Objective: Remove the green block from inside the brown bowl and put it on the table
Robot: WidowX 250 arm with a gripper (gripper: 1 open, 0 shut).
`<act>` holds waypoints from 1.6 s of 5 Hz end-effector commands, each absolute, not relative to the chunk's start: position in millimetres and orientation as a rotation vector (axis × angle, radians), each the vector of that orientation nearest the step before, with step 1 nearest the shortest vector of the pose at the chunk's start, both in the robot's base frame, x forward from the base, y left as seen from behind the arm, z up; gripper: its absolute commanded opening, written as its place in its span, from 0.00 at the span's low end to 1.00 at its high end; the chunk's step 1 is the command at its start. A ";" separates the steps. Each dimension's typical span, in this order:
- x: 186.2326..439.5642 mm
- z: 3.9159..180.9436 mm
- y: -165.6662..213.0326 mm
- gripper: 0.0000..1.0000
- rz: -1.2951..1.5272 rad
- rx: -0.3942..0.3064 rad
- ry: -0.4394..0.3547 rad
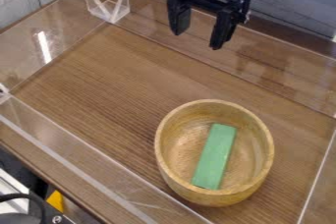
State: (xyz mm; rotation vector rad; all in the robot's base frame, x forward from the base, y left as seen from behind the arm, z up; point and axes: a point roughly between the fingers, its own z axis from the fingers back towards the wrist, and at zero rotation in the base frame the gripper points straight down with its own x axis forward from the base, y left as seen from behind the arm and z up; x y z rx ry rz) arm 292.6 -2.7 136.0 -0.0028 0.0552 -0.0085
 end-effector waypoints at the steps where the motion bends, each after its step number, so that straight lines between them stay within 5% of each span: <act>1: 281.6 125.9 -17.9 1.00 -0.008 -0.014 0.069; 2: 251.5 100.0 -48.3 1.00 0.013 -0.047 0.123; 4: 209.7 61.9 -86.1 1.00 0.170 -0.071 0.056; 6: 193.7 68.5 -87.5 1.00 0.155 -0.080 -0.034; 8: 210.6 65.4 -84.7 1.00 0.285 -0.082 -0.059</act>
